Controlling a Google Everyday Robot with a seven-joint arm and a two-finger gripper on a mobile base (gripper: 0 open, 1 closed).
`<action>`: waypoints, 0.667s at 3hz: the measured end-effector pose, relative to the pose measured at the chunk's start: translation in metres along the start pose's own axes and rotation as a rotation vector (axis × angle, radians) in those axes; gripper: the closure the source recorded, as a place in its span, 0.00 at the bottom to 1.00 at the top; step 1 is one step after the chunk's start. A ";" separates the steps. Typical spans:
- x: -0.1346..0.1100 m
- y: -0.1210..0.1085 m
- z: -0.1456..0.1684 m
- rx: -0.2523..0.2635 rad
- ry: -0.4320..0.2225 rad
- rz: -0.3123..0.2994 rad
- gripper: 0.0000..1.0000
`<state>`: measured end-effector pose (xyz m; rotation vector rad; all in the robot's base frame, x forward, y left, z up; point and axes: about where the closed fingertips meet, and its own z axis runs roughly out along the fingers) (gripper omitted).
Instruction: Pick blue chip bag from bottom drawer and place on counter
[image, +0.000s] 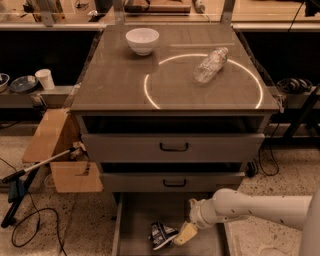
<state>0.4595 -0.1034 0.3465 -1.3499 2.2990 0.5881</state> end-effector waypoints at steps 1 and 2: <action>-0.003 -0.012 0.047 -0.003 -0.017 0.012 0.00; -0.003 -0.012 0.053 -0.009 -0.026 0.014 0.00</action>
Offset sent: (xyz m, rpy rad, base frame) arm 0.0310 0.0312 -0.0571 0.0246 0.0022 -0.0193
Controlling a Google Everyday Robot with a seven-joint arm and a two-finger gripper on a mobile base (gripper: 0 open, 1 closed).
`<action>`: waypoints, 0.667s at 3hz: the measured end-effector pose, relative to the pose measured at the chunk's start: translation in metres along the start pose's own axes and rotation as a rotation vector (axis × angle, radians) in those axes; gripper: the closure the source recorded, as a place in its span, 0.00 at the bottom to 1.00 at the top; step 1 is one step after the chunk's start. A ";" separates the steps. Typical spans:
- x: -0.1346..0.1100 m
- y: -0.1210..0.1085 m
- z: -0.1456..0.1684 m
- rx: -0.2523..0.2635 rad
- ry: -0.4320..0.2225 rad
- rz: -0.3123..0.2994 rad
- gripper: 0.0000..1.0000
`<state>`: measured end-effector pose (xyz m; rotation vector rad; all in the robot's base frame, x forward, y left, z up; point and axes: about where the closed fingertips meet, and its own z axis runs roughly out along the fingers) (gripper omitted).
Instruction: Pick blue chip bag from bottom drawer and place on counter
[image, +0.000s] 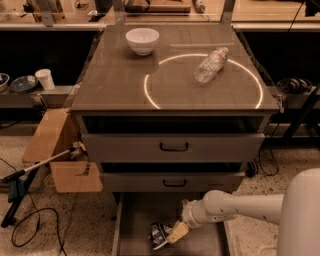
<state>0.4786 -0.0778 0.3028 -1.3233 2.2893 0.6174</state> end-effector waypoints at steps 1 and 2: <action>-0.001 -0.002 0.018 -0.024 -0.005 -0.005 0.00; 0.002 -0.007 0.038 -0.049 -0.003 0.006 0.00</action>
Offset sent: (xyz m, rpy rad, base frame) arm 0.0205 0.0226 -0.0536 0.0365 0.0615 0.0241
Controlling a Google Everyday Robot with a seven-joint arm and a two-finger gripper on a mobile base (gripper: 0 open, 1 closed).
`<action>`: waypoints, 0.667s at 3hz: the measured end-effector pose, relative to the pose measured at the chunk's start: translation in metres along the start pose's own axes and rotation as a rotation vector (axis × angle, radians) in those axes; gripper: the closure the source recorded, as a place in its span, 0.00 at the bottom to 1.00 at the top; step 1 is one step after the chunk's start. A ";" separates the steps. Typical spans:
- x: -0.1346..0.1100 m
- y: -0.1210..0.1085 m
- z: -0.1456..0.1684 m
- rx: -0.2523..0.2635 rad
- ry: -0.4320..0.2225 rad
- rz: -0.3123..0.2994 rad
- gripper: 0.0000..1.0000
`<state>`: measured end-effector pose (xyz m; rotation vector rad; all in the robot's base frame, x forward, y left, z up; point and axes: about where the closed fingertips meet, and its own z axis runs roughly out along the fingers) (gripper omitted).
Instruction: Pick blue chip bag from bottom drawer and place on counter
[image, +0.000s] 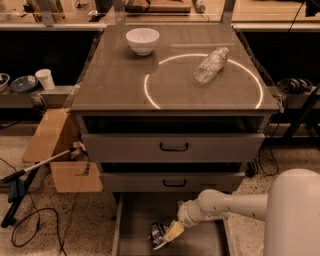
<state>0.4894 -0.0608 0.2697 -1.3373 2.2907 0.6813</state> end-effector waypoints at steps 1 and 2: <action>0.013 0.001 0.022 -0.051 0.019 0.037 0.00; 0.031 0.009 0.038 -0.075 0.053 0.095 0.00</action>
Offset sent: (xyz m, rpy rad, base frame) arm -0.0224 0.0033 -0.0497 0.0136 0.1589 -0.0085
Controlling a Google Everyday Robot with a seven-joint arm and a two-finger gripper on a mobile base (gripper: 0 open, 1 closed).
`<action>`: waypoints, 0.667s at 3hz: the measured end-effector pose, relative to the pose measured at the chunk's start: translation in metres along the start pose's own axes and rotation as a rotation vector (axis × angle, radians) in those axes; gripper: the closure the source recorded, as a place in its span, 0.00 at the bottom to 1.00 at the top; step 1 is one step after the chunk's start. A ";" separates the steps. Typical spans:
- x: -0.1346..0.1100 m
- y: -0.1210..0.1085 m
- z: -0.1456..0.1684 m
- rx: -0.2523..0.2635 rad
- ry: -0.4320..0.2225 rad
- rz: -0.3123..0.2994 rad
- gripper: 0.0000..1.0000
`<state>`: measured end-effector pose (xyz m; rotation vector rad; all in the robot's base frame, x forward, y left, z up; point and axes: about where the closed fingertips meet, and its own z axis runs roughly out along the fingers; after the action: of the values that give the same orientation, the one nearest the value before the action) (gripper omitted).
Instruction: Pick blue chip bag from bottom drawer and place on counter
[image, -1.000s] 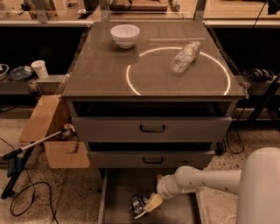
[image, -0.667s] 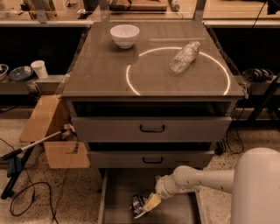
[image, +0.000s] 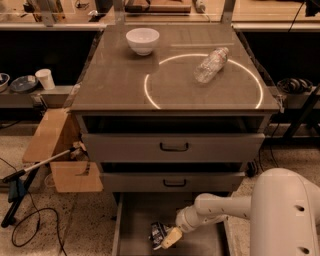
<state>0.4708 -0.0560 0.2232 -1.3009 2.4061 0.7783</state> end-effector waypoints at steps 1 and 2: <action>0.000 0.000 0.001 0.001 -0.001 0.000 0.00; 0.005 -0.001 0.013 0.024 -0.012 0.003 0.00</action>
Offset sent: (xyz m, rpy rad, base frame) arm -0.0008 0.0063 -0.0270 -0.0095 -0.0504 -0.0448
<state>0.4690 -0.0518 0.2101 -1.2803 2.4014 0.7539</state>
